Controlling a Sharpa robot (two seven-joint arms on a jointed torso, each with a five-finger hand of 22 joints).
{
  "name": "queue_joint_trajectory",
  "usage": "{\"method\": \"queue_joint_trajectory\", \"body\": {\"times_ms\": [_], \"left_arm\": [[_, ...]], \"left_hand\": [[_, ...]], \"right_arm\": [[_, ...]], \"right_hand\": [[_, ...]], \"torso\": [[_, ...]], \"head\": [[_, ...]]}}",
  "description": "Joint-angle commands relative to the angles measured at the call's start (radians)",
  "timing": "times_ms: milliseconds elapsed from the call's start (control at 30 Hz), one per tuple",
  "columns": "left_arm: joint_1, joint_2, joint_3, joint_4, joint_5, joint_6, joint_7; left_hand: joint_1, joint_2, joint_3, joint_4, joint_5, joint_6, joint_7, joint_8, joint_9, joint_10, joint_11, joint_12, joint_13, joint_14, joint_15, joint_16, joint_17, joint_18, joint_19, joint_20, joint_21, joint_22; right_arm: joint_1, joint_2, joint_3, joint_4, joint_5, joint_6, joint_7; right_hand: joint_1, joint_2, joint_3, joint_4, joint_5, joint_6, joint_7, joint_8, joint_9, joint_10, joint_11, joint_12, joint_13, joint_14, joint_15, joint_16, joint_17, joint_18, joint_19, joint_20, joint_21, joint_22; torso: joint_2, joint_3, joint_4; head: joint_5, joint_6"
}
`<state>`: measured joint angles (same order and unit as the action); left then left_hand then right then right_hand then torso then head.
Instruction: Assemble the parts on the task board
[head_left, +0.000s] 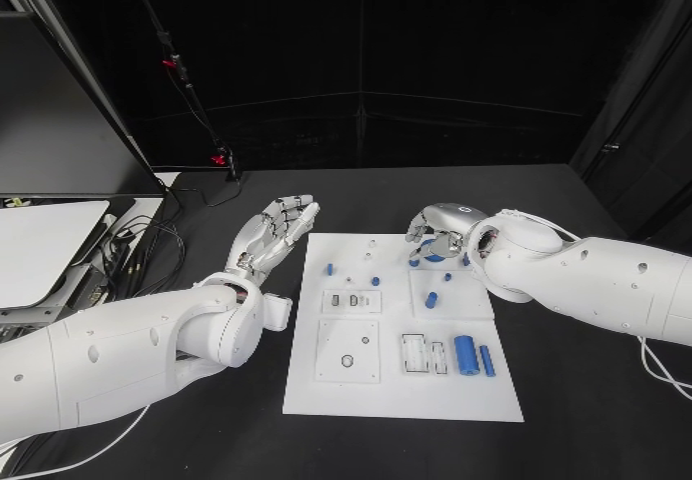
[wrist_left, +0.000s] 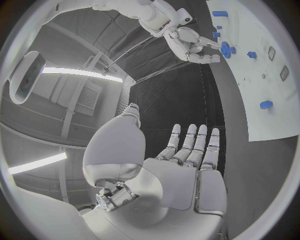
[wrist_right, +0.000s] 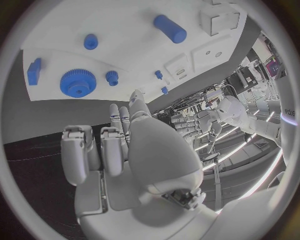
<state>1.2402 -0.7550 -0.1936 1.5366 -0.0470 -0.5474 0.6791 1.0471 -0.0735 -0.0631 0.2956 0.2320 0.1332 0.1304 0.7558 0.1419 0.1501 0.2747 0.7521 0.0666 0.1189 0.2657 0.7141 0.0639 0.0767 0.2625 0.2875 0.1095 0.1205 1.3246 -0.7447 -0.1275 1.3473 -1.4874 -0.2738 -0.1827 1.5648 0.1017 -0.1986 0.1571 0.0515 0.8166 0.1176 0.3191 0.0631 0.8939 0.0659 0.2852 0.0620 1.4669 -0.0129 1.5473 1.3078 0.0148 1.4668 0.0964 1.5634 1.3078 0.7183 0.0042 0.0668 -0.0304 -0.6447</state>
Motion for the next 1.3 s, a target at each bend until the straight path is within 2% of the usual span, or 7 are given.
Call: {"method": "queue_joint_trajectory", "body": {"times_ms": [33, 167, 233, 500, 933, 1200, 1300], "left_arm": [[0.002, 0.0, 0.001, 0.0, -0.008, 0.011, 0.337], [0.002, 0.0, 0.001, 0.0, -0.008, 0.01, 0.336], [0.002, 0.0, 0.001, 0.0, -0.008, 0.011, 0.335], [0.002, -0.002, 0.001, 0.0, -0.008, 0.011, 0.334], [0.002, -0.005, 0.001, 0.002, -0.008, 0.013, 0.33], [0.002, -0.008, 0.001, 0.001, -0.008, 0.015, 0.322], [0.002, -0.008, 0.001, 0.001, -0.008, 0.014, 0.321]], "left_hand": [[0.002, 0.009, 0.006, 0.002, 0.001, 0.007, 0.17, 0.006, -0.001, 0.006, 0.0, 0.004, -0.001, 0.001, 0.004, 0.005, 0.001, 0.01, 0.003, 0.004, 0.004, 0.001], [0.002, 0.01, 0.007, 0.002, 0.001, 0.007, 0.17, 0.007, -0.001, 0.006, 0.0, 0.004, -0.001, 0.001, 0.004, 0.005, 0.001, 0.01, 0.003, 0.004, 0.004, 0.001], [0.002, 0.012, 0.008, 0.002, 0.001, 0.007, 0.17, 0.007, -0.002, 0.006, 0.0, 0.004, -0.001, 0.001, 0.004, 0.005, 0.001, 0.01, 0.003, 0.003, 0.004, 0.001], [0.003, 0.014, 0.009, 0.002, 0.002, 0.007, 0.17, 0.007, -0.003, 0.006, 0.0, 0.004, -0.001, 0.001, 0.004, 0.006, 0.001, 0.01, 0.003, 0.003, 0.004, 0.001], [0.003, 0.016, 0.009, 0.002, 0.002, 0.007, 0.17, 0.007, -0.003, 0.006, 0.0, 0.004, -0.001, 0.002, 0.004, 0.006, 0.001, 0.01, 0.002, 0.003, 0.005, 0.001], [0.005, 0.024, 0.013, 0.002, 0.005, 0.008, 0.17, 0.009, -0.006, 0.008, 0.0, 0.006, -0.001, 0.002, 0.005, 0.008, 0.001, 0.01, 0.0, 0.003, 0.005, 0.0], [0.005, 0.027, 0.014, 0.001, 0.005, 0.008, 0.17, 0.009, -0.007, 0.008, 0.0, 0.006, -0.001, 0.002, 0.005, 0.009, 0.001, 0.01, 0.0, 0.003, 0.005, 0.0]], "right_arm": [[0.0, 0.006, 0.0, -0.008, -0.04, 0.055, -0.043], [-0.004, 0.016, 0.0, -0.019, -0.047, 0.068, -0.049], [-0.007, 0.021, 0.0, -0.025, -0.052, 0.074, -0.055], [-0.016, 0.046, 0.0, -0.052, -0.06, 0.092, -0.085], [-0.029, 0.08, 0.0, -0.085, -0.068, 0.102, -0.113], [-0.033, 0.096, 0.0, -0.101, -0.076, 0.111, -0.13], [-0.036, 0.1, 0.0, -0.104, -0.077, 0.12, -0.138]], "right_hand": [[0.012, 0.001, -0.002, 0.008, -0.005, 0.009, -0.002, -0.005, 0.001, 0.007, 0.001, -0.006, 0.001, 0.078, -0.003, 0.001, 0.108, -0.01, 0.093, -0.003, -0.001, 0.244], [0.018, -0.004, -0.002, 0.01, -0.005, 0.022, -0.004, -0.013, 0.002, 0.015, -0.001, -0.01, 0.001, 0.077, -0.004, -0.001, 0.102, -0.009, 0.091, -0.004, -0.002, 0.241], [0.018, -0.004, -0.002, 0.01, -0.005, 0.023, -0.004, -0.014, 0.002, 0.016, -0.002, -0.01, 0.001, 0.077, -0.004, -0.001, 0.102, -0.009, 0.091, -0.004, -0.002, 0.241], [0.023, -0.006, -0.001, 0.012, -0.005, 0.028, -0.004, -0.022, 0.001, 0.019, -0.002, -0.015, 0.001, 0.074, -0.003, -0.004, 0.083, -0.006, 0.083, -0.004, -0.007, 0.228], [0.038, 0.002, 0.008, 0.017, -0.004, 0.034, -0.002, -0.045, 0.001, 0.023, 0.0, -0.028, 0.0, 0.073, 0.001, -0.005, 0.08, -0.006, 0.083, -0.001, -0.008, 0.227], [0.043, 0.008, 0.013, 0.02, -0.004, 0.037, -0.001, -0.056, 0.001, 0.019, 0.001, -0.037, 0.0, 0.073, 0.001, -0.006, 0.079, -0.005, 0.081, 0.0, -0.01, 0.223], [0.042, 0.009, 0.014, 0.023, -0.004, 0.039, -0.001, -0.058, 0.001, 0.019, 0.001, -0.039, 0.0, 0.073, 0.001, -0.006, 0.078, -0.005, 0.08, 0.0, -0.01, 0.222]], "torso": [[-0.002, -0.0002, 0.0], [-0.004, -0.0011, -0.0018], [-0.004, -0.0005, -0.0007], [-0.007, -0.0017, -0.0007], [-0.009, -0.0024, -0.0013], [-0.01, -0.0033, -0.0032], [-0.01, -0.0028, -0.002]], "head": [[-0.005, -0.006], [-0.007, -0.011], [-0.012, -0.011], [-0.013, -0.015], [-0.013, -0.017], [-0.012, -0.023], [-0.011, -0.023]]}}
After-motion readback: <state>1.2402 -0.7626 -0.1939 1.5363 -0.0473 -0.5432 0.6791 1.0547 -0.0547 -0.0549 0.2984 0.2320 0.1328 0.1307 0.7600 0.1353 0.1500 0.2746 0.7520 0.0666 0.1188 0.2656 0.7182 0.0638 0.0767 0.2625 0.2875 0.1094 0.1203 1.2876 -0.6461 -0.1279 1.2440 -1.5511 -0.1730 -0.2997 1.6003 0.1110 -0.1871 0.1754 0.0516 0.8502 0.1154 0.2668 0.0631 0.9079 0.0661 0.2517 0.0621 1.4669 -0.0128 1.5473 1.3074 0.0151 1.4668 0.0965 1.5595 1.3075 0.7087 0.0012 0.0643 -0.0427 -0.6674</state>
